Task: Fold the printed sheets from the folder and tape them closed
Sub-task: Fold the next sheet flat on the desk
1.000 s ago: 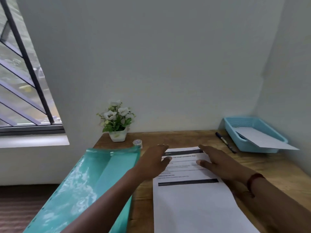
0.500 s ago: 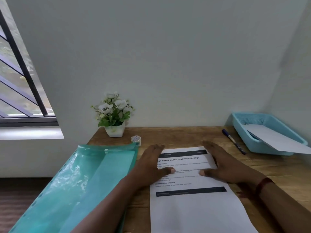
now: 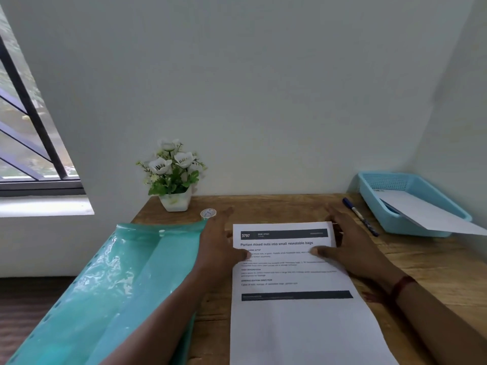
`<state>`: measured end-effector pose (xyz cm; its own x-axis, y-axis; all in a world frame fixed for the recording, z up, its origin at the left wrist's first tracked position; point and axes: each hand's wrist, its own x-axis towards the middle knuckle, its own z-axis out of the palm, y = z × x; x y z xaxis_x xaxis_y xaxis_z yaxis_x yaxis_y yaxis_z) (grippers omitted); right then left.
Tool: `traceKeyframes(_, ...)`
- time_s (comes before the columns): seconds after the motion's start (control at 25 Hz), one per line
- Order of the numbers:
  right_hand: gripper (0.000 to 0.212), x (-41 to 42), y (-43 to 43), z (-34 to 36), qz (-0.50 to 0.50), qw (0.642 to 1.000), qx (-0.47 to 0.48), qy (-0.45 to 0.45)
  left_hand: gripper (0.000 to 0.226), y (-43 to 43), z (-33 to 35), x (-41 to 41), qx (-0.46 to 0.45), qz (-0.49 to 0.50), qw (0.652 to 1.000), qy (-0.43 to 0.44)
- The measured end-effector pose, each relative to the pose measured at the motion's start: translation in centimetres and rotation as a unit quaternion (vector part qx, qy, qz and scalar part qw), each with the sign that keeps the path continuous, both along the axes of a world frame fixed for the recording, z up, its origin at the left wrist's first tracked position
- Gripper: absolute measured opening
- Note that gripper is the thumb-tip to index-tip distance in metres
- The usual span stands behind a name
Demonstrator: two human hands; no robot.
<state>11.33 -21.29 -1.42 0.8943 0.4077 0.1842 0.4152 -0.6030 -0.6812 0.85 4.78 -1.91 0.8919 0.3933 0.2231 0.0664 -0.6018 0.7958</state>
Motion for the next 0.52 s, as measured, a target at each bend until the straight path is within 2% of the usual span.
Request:
traceKeyframes(0.16, 0.068, -0.3, -0.2, 0.4, -0.024, 0.997, 0.069, -0.033, 0.105, -0.4, 0.7, -0.4, -0.027, -0.001, 1.0, -0.01)
traceKeyframes(0.32, 0.026, -0.4, -0.2, 0.4, -0.054, 0.991, 0.02, -0.12, 0.095, -0.9, 1.3, -1.1, 0.061, -0.007, 0.996, -0.059)
traceKeyframes(0.4, 0.008, -0.6, -0.4, 0.5, -0.027, 0.985, -0.01, -0.173, 0.093, -1.1, 1.5, -1.4, 0.111, -0.016, 0.991, -0.078)
traceKeyframes(0.44, 0.008, -0.8, -0.5, 0.5, -0.002, 0.98, -0.018, -0.198, 0.091, -1.0, 1.6, -1.4, 0.14, -0.027, 0.987, -0.078)
traceKeyframes(0.52, 0.023, -1.4, -0.7, 0.6, 0.043, 0.97, -0.04, -0.236, 0.079, -0.9, 1.7, -1.5, 0.207, -0.055, 0.975, -0.054)
